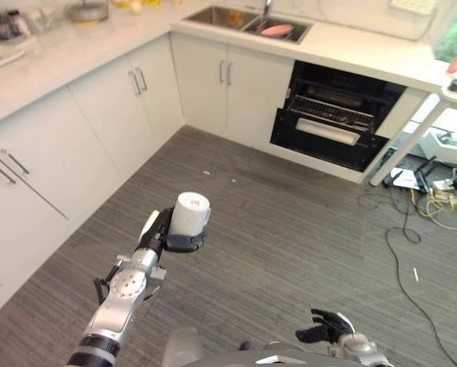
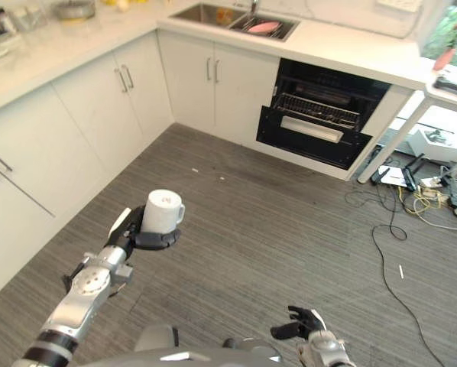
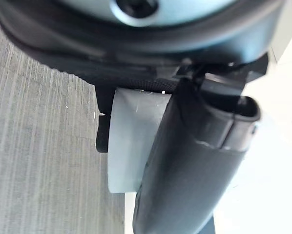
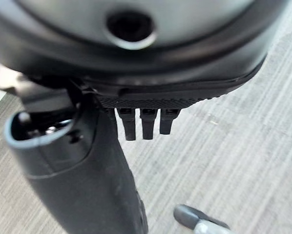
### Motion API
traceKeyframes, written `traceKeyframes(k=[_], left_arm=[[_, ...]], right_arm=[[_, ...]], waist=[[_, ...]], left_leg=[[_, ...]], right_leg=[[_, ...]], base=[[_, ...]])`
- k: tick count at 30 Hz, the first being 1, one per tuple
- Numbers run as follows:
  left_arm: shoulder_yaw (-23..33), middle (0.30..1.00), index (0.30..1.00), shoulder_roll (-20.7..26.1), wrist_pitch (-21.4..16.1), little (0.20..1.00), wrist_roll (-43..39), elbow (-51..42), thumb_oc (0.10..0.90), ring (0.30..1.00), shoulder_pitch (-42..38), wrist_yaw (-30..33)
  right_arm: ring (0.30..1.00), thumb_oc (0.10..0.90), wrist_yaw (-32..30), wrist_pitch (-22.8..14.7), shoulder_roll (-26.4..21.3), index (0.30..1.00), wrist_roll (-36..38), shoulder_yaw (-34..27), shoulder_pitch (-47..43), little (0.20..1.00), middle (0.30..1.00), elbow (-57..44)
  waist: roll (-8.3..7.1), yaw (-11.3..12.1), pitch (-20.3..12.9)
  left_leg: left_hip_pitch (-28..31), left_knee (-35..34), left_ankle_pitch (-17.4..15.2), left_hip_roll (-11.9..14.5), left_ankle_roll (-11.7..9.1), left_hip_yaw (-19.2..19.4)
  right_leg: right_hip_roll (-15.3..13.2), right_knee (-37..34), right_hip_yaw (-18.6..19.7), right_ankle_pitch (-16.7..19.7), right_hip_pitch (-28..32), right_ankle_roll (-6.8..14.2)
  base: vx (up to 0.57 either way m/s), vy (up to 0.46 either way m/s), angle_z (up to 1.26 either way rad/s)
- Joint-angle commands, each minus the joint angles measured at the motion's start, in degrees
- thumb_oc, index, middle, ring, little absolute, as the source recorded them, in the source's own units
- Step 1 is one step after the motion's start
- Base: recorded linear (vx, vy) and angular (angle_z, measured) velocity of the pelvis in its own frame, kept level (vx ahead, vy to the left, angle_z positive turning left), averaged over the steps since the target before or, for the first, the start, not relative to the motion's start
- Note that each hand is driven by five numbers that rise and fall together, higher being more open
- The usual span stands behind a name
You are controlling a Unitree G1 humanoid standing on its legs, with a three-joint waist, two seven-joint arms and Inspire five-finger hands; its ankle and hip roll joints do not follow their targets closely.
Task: Place the dishes in the dishwasher.
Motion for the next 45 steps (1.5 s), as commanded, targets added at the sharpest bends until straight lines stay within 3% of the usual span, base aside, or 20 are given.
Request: traceKeyframes(k=[1,3,7,10,11,12,13,15,17,19,22,25,29,31,32,35,38,39,41,45], left_arm=[[3.0,0.3,0.3,2.5,-5.5,0.3,-1.4,-8.1,0.4,0.3,-3.3,0.9],[3.8,0.3,0.3,2.8,-5.6,0.3,-0.2,-7.8,0.4,0.3,-2.8,1.1],[3.2,0.3,0.3,3.1,-5.1,0.3,0.6,-7.2,0.4,0.3,-2.6,0.5],[2.4,0.3,0.3,4.1,-4.6,0.3,1.9,-7.3,0.4,0.3,-3.7,-0.3],[1.9,0.3,0.3,4.4,-4.4,0.3,2.3,-6.6,0.4,0.3,-4.3,-0.3],[1.9,0.3,0.3,4.4,-4.4,0.3,2.3,-6.6,0.4,0.3,-4.4,-0.3],[2.0,0.3,0.3,5.2,-4.0,0.3,2.8,-6.8,0.4,0.3,-4.4,0.1],[2.7,0.3,0.3,5.9,-3.9,0.3,2.9,-7.4,0.4,0.3,-3.8,-0.2],[2.5,0.3,0.3,5.5,-3.9,0.3,2.8,-7.3,0.4,0.3,-4.0,-0.2],[2.2,0.3,0.3,4.6,-4.6,0.3,2.7,-6.9,0.4,0.3,-4.7,-0.6],[2.0,0.3,0.3,4.0,-5.2,0.3,2.6,-6.2,0.4,0.3,-6.6,0.0],[1.4,0.3,0.3,3.0,-5.1,0.3,2.5,-5.7,0.4,0.3,-6.1,-0.3],[1.5,0.3,0.3,2.5,-4.6,0.3,1.1,-6.2,0.4,0.3,-4.2,-0.7],[1.9,0.3,0.3,2.8,-4.5,0.3,-0.6,-6.5,0.4,0.3,-3.2,0.2],[1.9,0.3,0.3,2.8,-4.5,0.3,-0.6,-6.4,0.4,0.3,-3.2,0.2],[2.1,0.3,0.3,2.1,-4.4,0.3,-0.9,-6.0,0.4,0.3,-3.4,0.6],[2.2,0.3,0.3,1.8,-4.9,0.3,-1.1,-6.0,0.4,0.3,-3.6,0.6],[2.1,0.3,0.3,1.9,-5.2,0.3,-1.4,-6.0,0.4,0.3,-3.7,0.5],[0.9,0.3,0.3,3.2,-6.6,0.3,-3.2,-6.3,0.4,0.3,-4.5,0.0],[-0.9,0.3,0.3,3.8,-6.9,0.3,-3.6,-5.9,0.4,0.3,-6.4,-1.4]], right_arm=[[0.9,0.8,-0.2,-1.6,-2.1,0.9,2.8,-0.3,1.1,0.9,0.9,-0.9],[0.9,0.8,-0.3,-1.9,-2.2,0.9,2.0,-0.2,0.3,0.9,0.9,0.6],[0.9,0.8,0.1,-2.0,-1.1,0.9,1.3,-1.5,1.0,0.9,0.9,1.5],[0.9,0.8,0.8,-1.6,-0.4,0.9,1.3,-2.9,1.8,0.9,0.9,2.0],[0.9,0.8,0.7,-1.7,0.0,0.9,1.9,-3.1,1.9,0.9,0.9,2.1],[0.9,0.8,0.7,-1.7,0.0,0.9,1.9,-3.2,1.8,0.9,0.9,2.1],[0.9,0.8,0.8,-1.3,0.5,0.9,2.0,-3.0,1.2,0.9,0.9,1.2],[0.9,0.8,1.1,-1.4,1.2,0.9,1.3,-2.3,0.6,0.9,0.9,0.5],[0.9,0.8,1.1,-1.7,1.2,0.9,1.2,-1.7,0.5,0.9,0.9,0.4],[0.9,0.8,1.1,-2.0,1.0,0.9,1.9,-2.0,0.4,0.9,0.9,0.5],[0.9,0.8,1.0,-1.6,1.1,0.9,1.2,-2.0,-0.3,0.9,0.9,2.9],[0.9,0.8,0.8,-1.4,1.0,0.9,1.3,-1.9,0.7,0.9,0.9,4.2],[0.9,0.8,0.2,-0.8,-0.2,0.9,3.0,-2.5,2.1,0.9,0.9,6.3],[0.9,0.8,-0.9,-0.2,-1.4,0.9,3.5,-2.7,2.0,0.9,0.9,7.0],[0.9,0.8,-0.9,-0.2,-1.4,0.9,3.5,-2.6,2.0,0.9,0.9,7.0],[0.9,0.8,-1.1,-0.4,-1.3,0.9,4.5,-2.8,1.9,0.9,0.9,6.2],[0.9,0.8,-1.1,-0.8,-1.8,0.9,4.0,-2.7,1.6,0.9,0.9,5.0],[0.9,0.8,-1.1,-1.0,-2.3,0.9,3.6,-2.3,1.2,0.9,0.9,4.7],[0.9,0.8,-1.0,-1.8,-3.4,0.9,3.0,-2.0,-0.1,0.9,0.9,3.0],[0.9,0.8,-0.5,-2.0,-3.9,0.9,2.1,-2.6,-0.1,0.9,0.9,2.7]], waist=[[1.97,1.3,-0.2],[3.03,3.6,0.1],[3.23,3.5,-1.7],[1.84,2.9,-2.9],[1.47,2.4,-2.5],[1.58,2.6,-2.7],[3.02,1.4,-0.9],[4.3,0.7,-0.7],[4.43,0.0,-0.5],[2.96,-2.2,-0.2],[1.29,-2.1,-1.7],[1.17,-1.9,-3.7],[2.6,-2.6,-5.7],[1.85,-0.9,-3.8],[2.4,-0.9,-4.0],[1.46,0.1,-3.0],[1.05,0.5,-2.6],[1.08,1.0,-2.4],[3.18,2.2,-1.3],[4.81,1.1,-1.8]], left_leg=[[7.6,-28.0,3.3,-0.6,-1.1,2.1],[5.5,-45.9,11.6,-0.4,-4.0,-3.6],[4.3,-46.8,15.2,1.2,-4.8,-0.9],[5.2,-41.7,11.3,-2.0,-1.2,0.3],[6.6,-40.7,9.2,-3.0,0.3,1.0],[6.3,-40.7,9.4,-2.9,0.4,1.1],[10.8,-41.1,7.1,-3.5,3.1,2.0],[15.3,-43.4,5.5,-3.8,4.4,3.4],[17.6,-44.4,4.8,-4.4,4.5,3.7],[23.2,-46.5,2.2,-7.5,4.0,3.5],[30.2,-50.2,-1.7,-7.9,1.6,6.3],[32.3,-47.8,-4.8,-7.5,0.7,6.2],[27.0,-20.2,1.5,-0.6,-6.1,7.4],[17.4,-2.5,6.0,0.7,-5.6,6.5],[17.8,-2.3,5.0,1.2,-6.4,5.7],[14.8,-13.1,2.2,1.6,-2.5,7.5],[13.3,-22.7,0.5,2.0,-2.1,7.0],[11.9,-28.2,1.6,1.2,-2.4,4.8],[9.7,-46.0,11.0,0.6,-6.0,-7.2],[9.9,-48.2,13.0,1.6,-7.2,-5.6]], right_leg=[[-4.5,-1.9,1.5,-2.3,0.7,7.3],[-3.9,-3.8,2.7,-4.6,5.2,8.0],[-5.9,-1.7,4.1,-7.5,9.1,10.0],[-10.3,13.3,6.1,-2.9,4.4,12.2],[-11.9,20.3,6.6,3.7,2.5,13.0],[-11.8,20.4,6.9,3.9,2.1,13.0],[-13.5,34.7,7.2,11.5,-5.3,12.5],[-14.2,39.5,3.2,9.9,-10.5,12.6],[-12.3,38.4,1.6,7.0,-12.9,12.2],[-6.3,19.8,-1.2,3.8,-15.3,12.2],[-5.3,-0.8,-14.9,4.2,-15.8,13.6],[-3.7,-0.8,-15.1,3.0,-12.5,11.0],[-0.5,0.0,-13.8,-0.5,-6.8,5.4],[0.1,-2.4,-12.8,-1.3,-2.2,2.7],[1.0,-2.4,-11.9,-2.3,-1.8,2.8],[-1.4,-3.4,-10.1,-1.9,0.3,4.5],[-3.1,-3.2,-8.3,-2.6,0.9,5.6],[-3.2,-3.4,-6.9,-3.0,1.5,5.9],[-3.1,-3.8,-0.5,-4.5,4.6,7.2],[-4.2,-3.5,1.4,-5.2,5.6,8.8]], base=[[0.42,0.218,-0.18],[0.59,0.308,-0.28],[0.42,0.282,-0.34],[0.5,0.47,-0.08],[0.27,0.306,-0.11],[0.31,0.469,-0.19],[0.31,0.45,-0.08],[0.46,0.46,-0.06],[0.41,0.224,-0.27],[0.58,0.169,0.01],[0.56,0.085,0.07],[0.47,0.018,-0.1],[0.52,-0.066,-0.02],[0.35,-0.066,0.16],[0.26,0.057,-0.63],[0.25,0.171,-0.71],[0.18,0.179,-0.41],[0.4,0.379,-0.36],[0.53,0.485,-0.86],[0.23,0.283,-1.06]])
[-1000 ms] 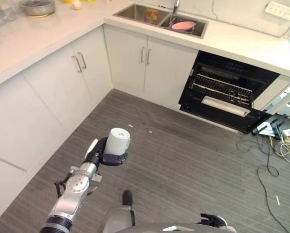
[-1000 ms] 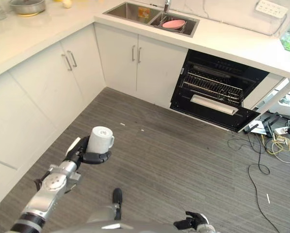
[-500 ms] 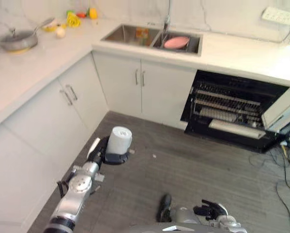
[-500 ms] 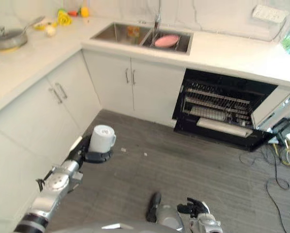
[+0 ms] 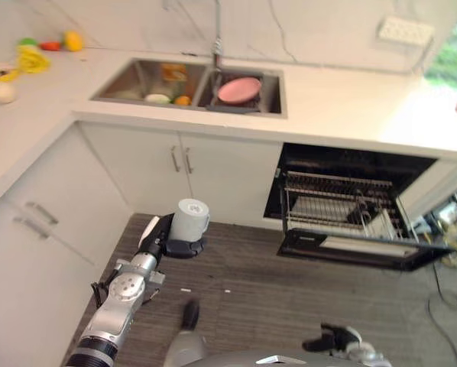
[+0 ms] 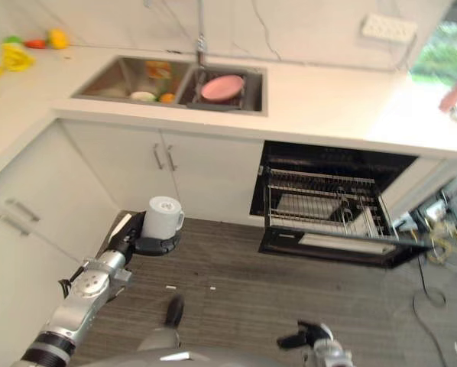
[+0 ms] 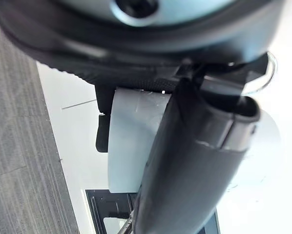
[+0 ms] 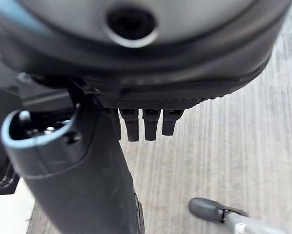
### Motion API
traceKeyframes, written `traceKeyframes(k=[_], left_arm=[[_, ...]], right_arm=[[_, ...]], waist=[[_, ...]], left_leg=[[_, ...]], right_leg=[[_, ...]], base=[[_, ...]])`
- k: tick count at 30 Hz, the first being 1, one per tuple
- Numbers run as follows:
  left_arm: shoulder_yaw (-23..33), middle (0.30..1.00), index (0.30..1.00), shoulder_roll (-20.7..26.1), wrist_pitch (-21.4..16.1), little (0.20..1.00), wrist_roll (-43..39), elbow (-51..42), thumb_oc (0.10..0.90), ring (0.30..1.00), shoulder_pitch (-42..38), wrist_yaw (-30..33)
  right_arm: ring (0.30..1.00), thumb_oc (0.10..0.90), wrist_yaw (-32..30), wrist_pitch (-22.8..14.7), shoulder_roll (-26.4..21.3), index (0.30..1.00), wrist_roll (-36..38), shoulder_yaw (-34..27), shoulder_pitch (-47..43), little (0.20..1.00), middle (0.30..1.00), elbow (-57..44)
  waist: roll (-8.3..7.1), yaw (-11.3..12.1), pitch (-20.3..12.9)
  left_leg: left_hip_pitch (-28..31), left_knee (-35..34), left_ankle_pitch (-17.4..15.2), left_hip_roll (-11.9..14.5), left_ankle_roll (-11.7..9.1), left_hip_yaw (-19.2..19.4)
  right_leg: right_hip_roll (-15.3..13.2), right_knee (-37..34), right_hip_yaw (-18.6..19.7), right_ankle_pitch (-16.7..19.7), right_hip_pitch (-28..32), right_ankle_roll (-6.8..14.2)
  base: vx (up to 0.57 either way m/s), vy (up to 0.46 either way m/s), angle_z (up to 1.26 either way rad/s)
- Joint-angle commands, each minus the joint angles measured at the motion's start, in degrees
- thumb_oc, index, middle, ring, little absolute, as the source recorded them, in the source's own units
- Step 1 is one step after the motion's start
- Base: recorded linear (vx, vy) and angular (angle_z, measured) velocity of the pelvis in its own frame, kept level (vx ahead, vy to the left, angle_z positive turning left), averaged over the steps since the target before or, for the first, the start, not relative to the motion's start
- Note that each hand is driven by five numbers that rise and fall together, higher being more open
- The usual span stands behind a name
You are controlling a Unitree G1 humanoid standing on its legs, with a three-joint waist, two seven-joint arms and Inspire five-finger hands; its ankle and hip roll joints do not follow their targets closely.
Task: Place the dishes in the dishwasher.
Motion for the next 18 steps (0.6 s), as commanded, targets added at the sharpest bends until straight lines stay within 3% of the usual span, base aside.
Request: traceKeyframes(k=[1,3,6,7,9,10,11,14,15,16,18], left_arm=[[1.4,0.3,0.3,3.1,-7.2,0.3,-2.0,-8.1,0.4,0.3,-6.7,-0.6],[-0.3,0.3,0.3,3.1,-7.4,0.3,-2.4,-7.7,0.4,0.3,-8.2,-1.6],[-2.8,0.3,0.3,3.5,-7.4,0.3,-4.4,-7.8,0.4,0.3,-10.6,-3.2],[-3.3,0.3,0.3,3.9,-7.6,0.3,-5.0,-7.5,0.4,0.3,-11.4,-3.1],[-3.0,0.3,0.3,4.1,-7.4,0.3,-5.6,-7.8,0.4,0.3,-11.0,-3.0],[-2.3,0.3,0.3,3.6,-7.6,0.3,-6.0,-7.9,0.4,0.3,-9.8,-3.0],[-2.2,0.3,0.3,3.6,-7.6,0.3,-6.0,-7.9,0.4,0.3,-9.8,-3.0],[-0.6,0.3,0.3,3.4,-8.0,0.3,-6.6,-8.9,0.4,0.3,-7.8,-3.4],[-0.6,0.3,0.3,3.4,-8.0,0.3,-6.6,-8.9,0.4,0.3,-7.8,-3.4],[-0.1,0.3,0.3,3.2,-8.3,0.3,-6.5,-8.6,0.4,0.3,-7.6,-3.0],[-0.1,0.3,0.3,2.9,-8.4,0.3,-6.2,-8.1,0.4,0.3,-7.5,-2.8]], right_arm=[[0.9,0.8,0.3,-1.5,-0.3,0.9,0.0,-1.1,1.1,0.9,0.9,-2.0],[0.9,0.8,0.7,-1.3,-0.2,0.9,0.5,-2.5,2.0,0.9,0.9,-1.3],[0.9,0.8,1.8,-0.9,0.7,0.9,2.6,-4.5,2.3,0.9,0.9,-0.2],[0.9,0.8,1.7,-0.9,1.1,0.9,3.5,-4.7,1.3,0.9,0.9,-0.2],[0.9,0.8,1.8,-1.1,1.8,0.9,3.9,-4.4,0.3,0.9,0.9,-0.8],[0.9,0.8,1.8,-1.7,2.3,0.9,4.2,-4.2,-0.4,0.9,0.9,-2.6],[0.9,0.8,1.8,-1.7,2.3,0.9,4.2,-4.2,-0.4,0.9,0.9,-2.6],[0.9,0.8,1.9,-2.6,1.7,0.9,4.1,-3.9,-0.6,0.9,0.9,-6.6],[0.9,0.8,1.9,-2.6,1.7,0.9,4.1,-3.9,-0.6,0.9,0.9,-6.6],[0.9,0.8,1.3,-2.9,1.3,0.9,4.1,-3.9,-0.9,0.9,0.9,-8.3],[0.9,0.8,1.2,-2.9,1.1,0.9,3.9,-3.6,-0.3,0.9,0.9,-9.2]], waist=[[-0.65,0.2,-2.0],[-0.53,-0.8,-3.2],[-0.49,-2.1,-3.1],[-0.36,-2.0,-2.2],[0.61,-2.2,-1.1],[0.84,-2.4,-1.1],[1.01,-2.4,-1.2],[0.05,-3.0,-1.4],[0.07,-3.0,-1.3],[-0.54,-3.4,-1.2],[-1.06,-3.6,-1.3]], left_leg=[[3.5,1.2,1.0,1.7,-2.4,4.5],[4.5,3.2,-0.8,0.3,-1.1,4.9],[6.3,6.0,-4.9,-2.0,2.8,7.4],[7.1,7.4,-6.5,-2.2,4.4,9.8],[10.0,7.1,-8.1,-2.0,5.6,12.4],[13.1,5.8,-9.3,-2.7,6.2,15.1],[13.0,5.6,-9.1,-2.5,6.2,15.1],[16.3,4.2,-11.3,-3.4,5.9,18.1],[16.4,4.2,-11.3,-3.4,5.9,18.1],[18.0,4.0,-12.5,-3.3,5.5,19.2],[18.6,4.1,-13.3,-3.5,5.3,19.2]], right_leg=[[-2.7,5.5,-3.2,-5.1,-6.4,2.6],[-5.4,8.4,-1.9,-4.7,-7.1,4.1],[-8.3,22.2,1.7,-2.5,-12.5,5.0],[-9.6,28.4,1.9,0.3,-16.3,5.2],[-11.3,35.4,-1.6,1.2,-21.7,5.1],[-12.2,35.4,-7.0,1.0,-24.5,4.8],[-11.9,35.0,-7.0,1.4,-24.6,4.7],[-10.1,20.9,-12.9,0.9,-24.5,5.0],[-10.0,20.9,-12.9,0.9,-24.5,5.0],[-9.1,14.1,-13.1,3.5,-26.0,6.0],[-8.6,11.4,-11.6,3.9,-25.4,6.3]], base=[[0.27,0.403,-0.56],[0.3,0.443,-0.53],[0.26,0.422,-0.64],[0.15,0.369,-0.54],[0.16,0.395,-0.98],[0.17,0.312,-1.43],[0.21,0.246,-1.42],[0.18,0.038,-0.56],[0.2,-0.044,-0.5],[0.22,-0.038,-0.72],[0.22,-0.054,-0.61]])
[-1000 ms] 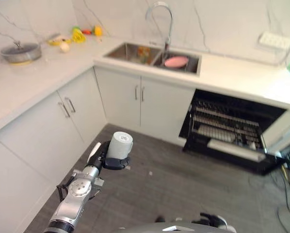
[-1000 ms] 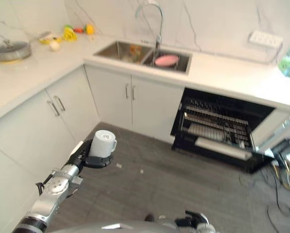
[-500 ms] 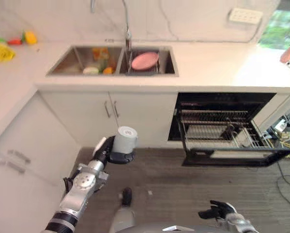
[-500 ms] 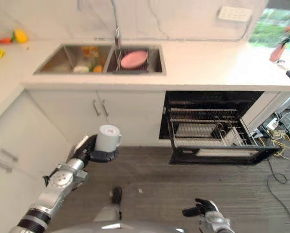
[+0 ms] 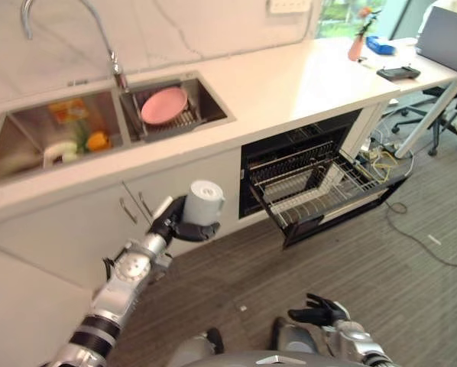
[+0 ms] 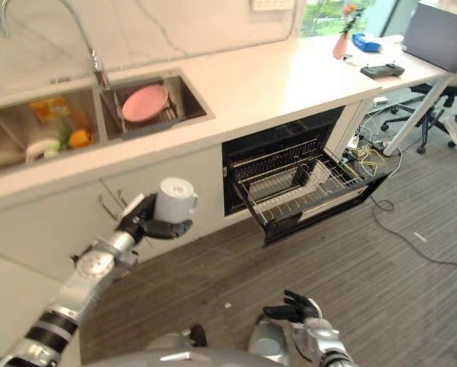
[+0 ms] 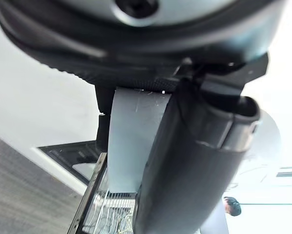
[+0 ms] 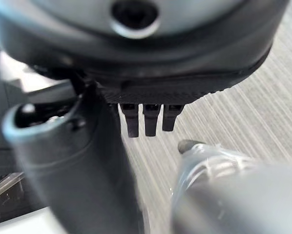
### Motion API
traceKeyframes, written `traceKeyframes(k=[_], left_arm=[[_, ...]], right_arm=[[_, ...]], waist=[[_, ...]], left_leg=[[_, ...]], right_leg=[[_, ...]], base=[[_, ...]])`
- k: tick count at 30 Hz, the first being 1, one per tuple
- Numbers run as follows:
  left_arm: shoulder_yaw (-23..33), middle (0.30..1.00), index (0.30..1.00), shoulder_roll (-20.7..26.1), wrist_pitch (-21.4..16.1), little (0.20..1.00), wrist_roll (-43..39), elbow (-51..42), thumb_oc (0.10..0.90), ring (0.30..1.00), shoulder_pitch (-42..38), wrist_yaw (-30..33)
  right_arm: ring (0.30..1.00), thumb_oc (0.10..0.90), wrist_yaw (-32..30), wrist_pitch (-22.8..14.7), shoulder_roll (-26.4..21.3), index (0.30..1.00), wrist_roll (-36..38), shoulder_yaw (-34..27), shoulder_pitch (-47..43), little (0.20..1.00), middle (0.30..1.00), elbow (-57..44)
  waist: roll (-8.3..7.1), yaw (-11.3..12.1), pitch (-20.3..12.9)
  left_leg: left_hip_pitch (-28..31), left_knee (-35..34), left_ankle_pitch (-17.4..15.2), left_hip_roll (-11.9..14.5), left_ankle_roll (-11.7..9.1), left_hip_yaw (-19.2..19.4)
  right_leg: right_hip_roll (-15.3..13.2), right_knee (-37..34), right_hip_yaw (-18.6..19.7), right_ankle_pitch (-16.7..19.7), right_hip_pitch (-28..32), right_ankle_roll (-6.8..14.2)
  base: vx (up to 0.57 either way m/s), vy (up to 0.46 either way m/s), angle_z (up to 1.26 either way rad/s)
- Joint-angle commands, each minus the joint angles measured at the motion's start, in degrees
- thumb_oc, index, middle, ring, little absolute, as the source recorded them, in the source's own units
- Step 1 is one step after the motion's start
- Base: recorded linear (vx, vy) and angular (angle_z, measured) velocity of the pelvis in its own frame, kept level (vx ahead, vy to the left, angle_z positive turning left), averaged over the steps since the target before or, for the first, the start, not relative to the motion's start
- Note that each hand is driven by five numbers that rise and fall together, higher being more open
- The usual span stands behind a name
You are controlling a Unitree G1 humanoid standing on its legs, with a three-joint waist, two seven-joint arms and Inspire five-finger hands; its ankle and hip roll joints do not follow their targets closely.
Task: Place the dishes in the dishwasher.
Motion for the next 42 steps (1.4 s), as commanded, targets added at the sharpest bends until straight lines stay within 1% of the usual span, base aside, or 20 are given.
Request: traceKeyframes(k=[1,7,9,10,11,12,13,14,17,18,19,20,21,22,24,25,33,37,38,42], left_arm=[[2.5,0.3,0.3,2.3,-6.7,0.3,-0.8,-7.4,0.4,0.3,-3.9,0.6],[3.4,0.3,0.3,1.3,-6.9,0.3,-1.8,-7.1,0.4,0.3,-2.9,0.6],[4.3,0.3,0.3,1.1,-6.7,0.3,-2.2,-6.5,0.4,0.3,-2.4,0.9],[4.9,0.3,0.3,1.3,-6.7,0.3,-2.6,-6.4,0.4,0.3,-1.9,1.0],[4.9,0.3,0.3,1.3,-6.7,0.3,-2.6,-6.4,0.4,0.3,-1.9,1.0],[5.1,0.3,0.3,1.4,-6.5,0.3,-2.9,-6.5,0.4,0.3,-1.9,1.2],[5.3,0.3,0.3,1.5,-6.5,0.3,-3.1,-6.6,0.4,0.3,-1.9,1.7],[5.3,0.3,0.3,1.5,-6.7,0.3,-3.2,-6.3,0.4,0.3,-2.2,2.1],[5.1,0.3,0.3,1.5,-6.9,0.3,-3.2,-6.0,0.4,0.3,-2.3,2.4],[4.8,0.3,0.3,0.4,-7.1,0.3,-3.5,-5.0,0.4,0.3,-2.7,3.3],[4.7,0.3,0.3,0.4,-7.2,0.3,-3.1,-4.9,0.4,0.3,-2.6,3.4],[4.7,0.3,0.3,0.4,-7.2,0.3,-3.1,-4.9,0.4,0.3,-2.6,3.4],[4.5,0.3,0.3,0.4,-7.3,0.3,-2.9,-4.7,0.4,0.3,-2.5,3.6],[3.8,0.3,0.3,0.5,-7.9,0.3,-3.4,-4.4,0.4,0.3,-2.9,3.1],[2.2,0.3,0.3,0.5,-7.7,0.3,-2.7,-3.4,0.4,0.3,-4.1,2.8],[2.6,0.3,0.3,0.8,-7.6,0.3,-1.3,-3.6,0.4,0.3,-3.9,2.9],[3.8,0.3,0.3,0.9,-7.4,0.3,0.5,-2.8,0.4,0.3,-4.3,3.6],[4.3,0.3,0.3,0.5,-7.4,0.3,1.0,-1.9,0.4,0.3,-5.3,4.1],[4.7,0.3,0.3,-0.1,-7.6,0.3,1.3,-1.7,0.4,0.3,-5.8,4.6],[4.9,0.3,0.3,-1.7,-7.8,0.3,1.6,-0.8,0.4,0.3,-6.9,5.6]], right_arm=[[0.9,0.8,-1.3,-2.4,-2.5,0.9,1.0,1.3,0.1,0.9,0.9,-0.9],[0.9,0.8,-1.0,-2.3,-2.6,0.9,-0.1,2.5,2.2,0.9,0.9,0.5],[0.9,0.8,-0.5,-1.9,-2.3,0.9,-0.7,3.4,2.8,0.9,0.9,1.2],[0.9,0.8,-0.4,-1.8,-2.3,0.9,-1.0,3.9,3.0,0.9,0.9,1.2],[0.9,0.8,-0.4,-1.8,-2.3,0.9,-1.0,3.9,3.0,0.9,0.9,1.2],[0.9,0.8,-0.6,-1.8,-2.5,0.9,-0.6,3.9,2.9,0.9,0.9,0.8],[0.9,0.8,-0.7,-1.7,-2.8,0.9,-0.3,4.0,3.0,0.9,0.9,0.0],[0.9,0.8,-0.9,-1.7,-3.2,0.9,-0.2,3.9,2.7,0.9,0.9,-0.2],[0.9,0.8,-1.2,-1.6,-3.6,0.9,-0.2,3.8,2.5,0.9,0.9,-0.4],[0.9,0.8,-1.9,-1.9,-4.6,0.9,0.5,3.0,1.8,0.9,0.9,0.1],[0.9,0.8,-2.1,-2.2,-5.2,0.9,0.9,2.4,1.9,0.9,0.9,-0.5],[0.9,0.8,-2.1,-2.2,-5.2,0.9,0.9,2.4,1.9,0.9,0.9,-0.5],[0.9,0.8,-2.4,-2.3,-5.7,0.9,1.0,2.0,2.1,0.9,0.9,-1.1],[0.9,0.8,-2.5,-2.6,-6.2,0.9,1.1,1.3,1.7,0.9,0.9,-1.4],[0.9,0.8,-3.5,-3.1,-6.6,0.9,2.0,-1.1,2.0,0.9,0.9,-2.2],[0.9,0.8,-4.0,-3.6,-6.9,0.9,3.6,-4.1,3.3,0.9,0.9,-6.8],[0.9,0.8,-6.4,-4.7,-9.3,0.9,4.8,-10.1,4.0,0.9,0.9,-16.6],[0.9,0.8,-6.9,-6.1,-10.2,0.9,4.2,-12.4,4.8,0.9,0.9,-30.0],[0.9,0.8,-6.5,-6.3,-10.4,0.9,2.2,-12.3,5.5,0.9,0.9,-36.8],[0.9,0.8,-4.9,-7.4,-9.1,0.9,2.7,-11.8,6.4,0.9,0.9,-47.9]], waist=[[-2.17,0.0,-3.9],[-2.52,0.5,-5.7],[-2.24,0.5,-5.7],[-2.09,0.8,-5.0],[-1.98,0.7,-5.0],[-2.02,1.0,-4.1],[-2.41,1.7,-2.6],[-2.78,1.7,-2.0],[-3.11,1.9,-1.6],[-2.67,2.7,-2.1],[-2.09,3.2,-2.0],[-2.09,3.2,-2.0],[-1.74,3.6,-2.1],[-1.48,3.4,-2.4],[-0.38,2.1,-3.8],[-0.24,0.6,-5.7],[-0.14,-0.8,-6.8],[0.08,-2.4,-7.2],[0.13,-2.8,-7.4],[0.22,-3.5,-7.5]], left_leg=[[8.0,-5.4,-3.4,2.6,-5.4,-1.6],[8.8,-2.6,-3.9,4.7,-7.3,-1.7],[8.5,2.1,-2.1,7.2,-8.8,-2.5],[6.1,11.2,1.6,9.1,-10.1,-3.6],[5.8,11.6,1.4,9.3,-10.1,-3.8],[2.3,18.5,4.6,10.3,-10.8,-5.5],[-0.9,24.8,7.1,9.7,-10.8,-7.8],[-3.5,28.0,7.5,9.0,-10.5,-9.3],[-5.1,29.1,6.9,8.4,-10.0,-10.5],[-4.4,14.0,2.3,6.3,-9.2,-13.2],[-5.6,7.2,2.9,6.1,-10.0,-15.6],[-5.6,7.2,2.9,6.1,-10.0,-15.6],[-5.5,1.9,4.8,5.4,-10.7,-17.3],[-4.3,-1.1,4.4,5.1,-11.0,-18.2],[-0.2,-7.2,5.3,6.1,-11.1,-16.6],[3.3,-11.8,5.4,5.2,-10.6,-14.9],[7.2,-15.1,4.1,3.7,-8.8,-10.3],[9.4,-15.1,2.3,3.3,-7.8,-7.2],[10.0,-15.1,1.8,3.2,-7.5,-6.3],[10.8,-15.1,1.4,3.1,-7.2,-4.7]], right_leg=[[3.0,-13.1,1.1,3.2,3.9,1.5],[5.1,-15.6,1.0,3.0,8.1,0.2],[7.1,-15.2,1.8,1.3,9.5,-1.4],[8.6,-14.2,2.4,-0.5,10.6,-3.3],[8.7,-14.2,2.3,-0.5,10.5,-3.3],[9.3,-13.6,2.5,-1.3,10.9,-4.7],[9.4,-12.8,3.2,-2.0,11.4,-5.9],[9.2,-12.5,3.2,-2.3,11.5,-6.3],[9.0,-12.3,3.5,-2.8,11.8,-6.3],[8.3,-13.5,5.6,-3.3,12.6,-4.0],[8.3,-14.1,6.3,-3.7,13.2,-3.4],[8.3,-14.1,6.3,-3.7,13.2,-3.4],[8.0,-14.0,6.6,-3.6,13.5,-3.3],[8.0,-13.6,7.2,-3.8,13.7,-3.0],[7.9,-13.9,6.8,-4.0,14.0,-2.1],[6.7,-14.7,7.4,-2.7,13.7,-0.9],[5.3,-15.7,10.4,-0.9,12.7,1.3],[4.8,-17.8,12.8,0.5,13.1,2.1],[4.8,-18.5,14.0,1.0,13.0,2.2],[5.0,-19.1,15.5,1.3,12.7,2.2]], base=[[0.23,-0.1,-0.29],[0.22,-0.13,0.04],[0.21,-0.222,-0.02],[0.13,-0.182,-0.09],[0.1,-0.211,-0.08],[0.01,-0.13,-0.19],[0.0,-0.144,-0.22],[0.0,-0.071,-0.23],[0.06,0.047,-0.37],[0.19,0.234,-0.19],[0.19,0.234,-0.19],[0.08,0.128,-0.19],[0.07,0.108,-0.41],[0.11,0.171,-0.52],[0.18,0.285,-0.39],[0.17,0.289,-0.29],[0.04,0.118,-0.28],[0.06,0.053,-0.58],[0.05,0.021,-0.5],[0.05,0.003,-0.38]])
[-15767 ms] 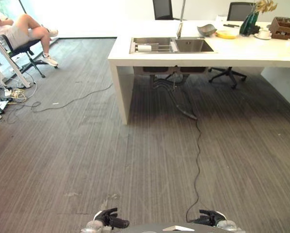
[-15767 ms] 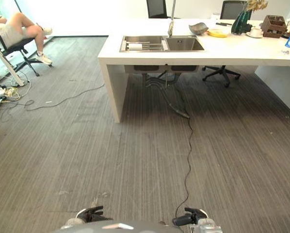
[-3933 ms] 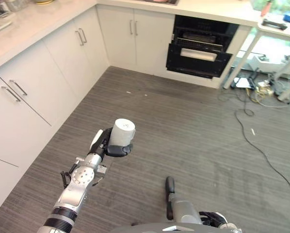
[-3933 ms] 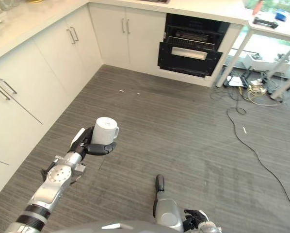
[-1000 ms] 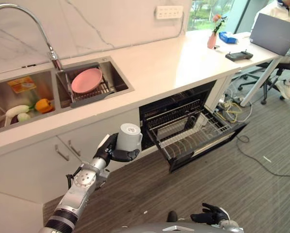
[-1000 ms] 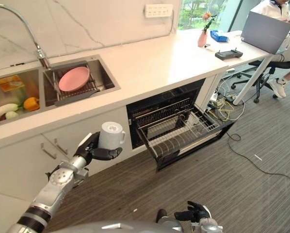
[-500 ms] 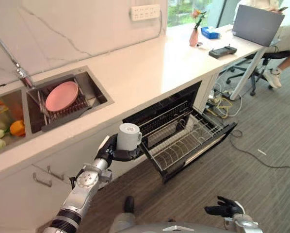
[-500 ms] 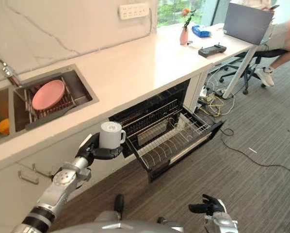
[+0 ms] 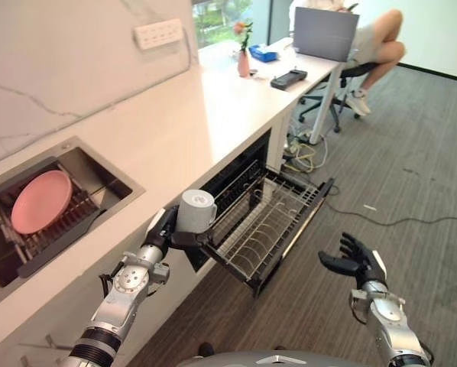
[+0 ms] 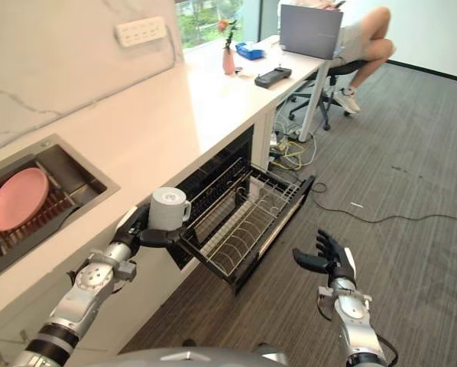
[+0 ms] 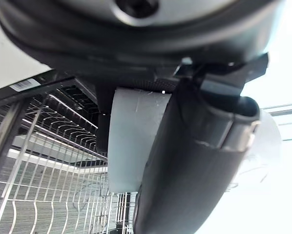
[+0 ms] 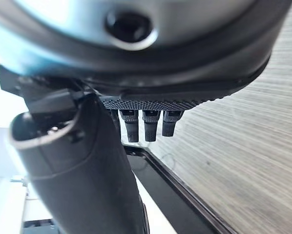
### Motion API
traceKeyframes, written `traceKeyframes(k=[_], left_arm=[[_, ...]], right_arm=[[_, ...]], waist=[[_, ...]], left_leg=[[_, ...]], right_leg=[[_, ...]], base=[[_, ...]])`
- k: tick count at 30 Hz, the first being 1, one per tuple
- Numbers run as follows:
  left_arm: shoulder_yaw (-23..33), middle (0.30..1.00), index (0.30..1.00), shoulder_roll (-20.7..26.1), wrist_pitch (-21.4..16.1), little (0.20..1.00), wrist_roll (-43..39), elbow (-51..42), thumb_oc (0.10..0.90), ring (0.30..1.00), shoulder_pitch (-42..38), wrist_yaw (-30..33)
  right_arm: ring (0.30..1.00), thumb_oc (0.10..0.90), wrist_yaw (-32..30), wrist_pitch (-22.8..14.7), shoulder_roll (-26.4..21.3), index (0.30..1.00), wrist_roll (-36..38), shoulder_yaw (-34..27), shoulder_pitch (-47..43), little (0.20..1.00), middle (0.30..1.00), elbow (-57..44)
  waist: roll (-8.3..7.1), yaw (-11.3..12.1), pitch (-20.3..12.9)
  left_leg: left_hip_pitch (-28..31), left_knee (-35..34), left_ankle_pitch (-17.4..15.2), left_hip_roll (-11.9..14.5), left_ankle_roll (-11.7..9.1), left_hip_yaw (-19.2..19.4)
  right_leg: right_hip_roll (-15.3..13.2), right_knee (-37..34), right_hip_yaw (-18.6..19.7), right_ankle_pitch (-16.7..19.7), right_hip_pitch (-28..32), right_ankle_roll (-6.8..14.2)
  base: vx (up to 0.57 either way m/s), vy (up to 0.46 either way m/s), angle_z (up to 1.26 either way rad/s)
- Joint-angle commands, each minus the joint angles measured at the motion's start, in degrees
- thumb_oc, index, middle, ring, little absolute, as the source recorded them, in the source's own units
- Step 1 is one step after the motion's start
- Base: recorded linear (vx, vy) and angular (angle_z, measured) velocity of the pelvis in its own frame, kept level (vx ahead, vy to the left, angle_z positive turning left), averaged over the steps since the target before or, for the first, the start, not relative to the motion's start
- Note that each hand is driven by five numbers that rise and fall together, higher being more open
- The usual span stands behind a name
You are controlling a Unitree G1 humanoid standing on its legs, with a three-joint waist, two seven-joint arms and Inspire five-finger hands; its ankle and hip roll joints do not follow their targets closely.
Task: Place the dishes in the dishwasher.
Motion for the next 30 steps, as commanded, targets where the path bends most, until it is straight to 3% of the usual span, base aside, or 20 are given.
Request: traceKeyframes(k=[1,3,7,11,18,30], left_arm=[[2.2,0.3,0.3,-2.2,-7.4,0.3,2.1,-1.1,0.4,0.3,-10.2,2.6],[1.8,0.3,0.3,-2.7,-7.5,0.3,2.5,-0.7,0.4,0.3,-10.9,3.3],[-1.0,0.3,0.3,-4.8,-7.2,0.3,6.4,1.4,0.4,0.3,-14.8,7.2],[-5.3,0.3,0.3,-6.6,-5.8,0.3,16.0,4.1,0.4,0.3,-20.5,15.8],[-11.0,0.3,0.3,-8.0,-3.6,0.3,25.2,7.6,0.4,0.3,-26.4,25.5],[-14.6,0.3,0.3,-9.2,-1.1,0.3,30.6,6.8,0.4,0.3,-27.1,29.1]], right_arm=[[0.9,0.8,2.5,-6.2,-2.3,0.9,3.9,-1.4,-3.6,0.9,0.9,-14.1],[0.9,0.8,3.5,-6.6,-1.3,0.9,6.2,-0.6,-3.3,0.9,0.9,-17.0],[0.9,0.8,7.8,-7.7,1.8,0.9,18.1,5.9,-3.6,0.9,0.9,-25.6],[0.9,0.8,7.8,-7.7,2.5,0.9,27.2,15.3,-5.6,0.9,0.9,-30.7],[0.9,0.8,2.5,-7.4,3.2,0.9,31.0,23.2,-11.0,0.9,0.9,-31.4],[0.9,0.8,-4.3,-8.0,7.6,0.9,31.3,27.2,-17.5,0.9,0.9,-28.4]], waist=[[1.58,0.2,-3.4],[1.53,0.1,-3.4],[1.33,-0.2,-3.5],[1.16,-0.3,-3.3],[1.25,-0.1,-3.3],[1.27,1.3,-3.5]], left_leg=[[4.9,0.7,-9.3,1.7,-0.4,0.0],[4.9,0.7,-9.3,1.8,-0.4,0.3],[4.9,0.7,-9.0,2.0,-0.7,0.4],[4.6,0.7,-8.7,2.2,-1.1,0.6],[4.2,0.7,-8.7,2.1,-1.2,0.5],[3.6,0.7,-8.8,1.7,-1.0,-1.1]], right_leg=[[-0.8,1.2,-0.4,-1.1,-4.6,3.3],[-0.8,1.1,-0.3,-1.1,-4.6,3.2],[-0.7,0.9,-0.9,-1.1,-4.6,3.1],[-0.7,0.9,-1.3,-1.0,-4.9,3.2],[-0.9,0.9,-1.8,-0.8,-4.8,3.3],[-1.2,1.0,-3.3,-0.4,-4.0,3.1]], base=[[0.03,-0.01,-0.22],[0.02,-0.012,-0.26],[0.01,-0.023,-0.1],[0.0,0.0,0.0],[0.0,0.0,0.0],[0.0,0.006,0.07]])
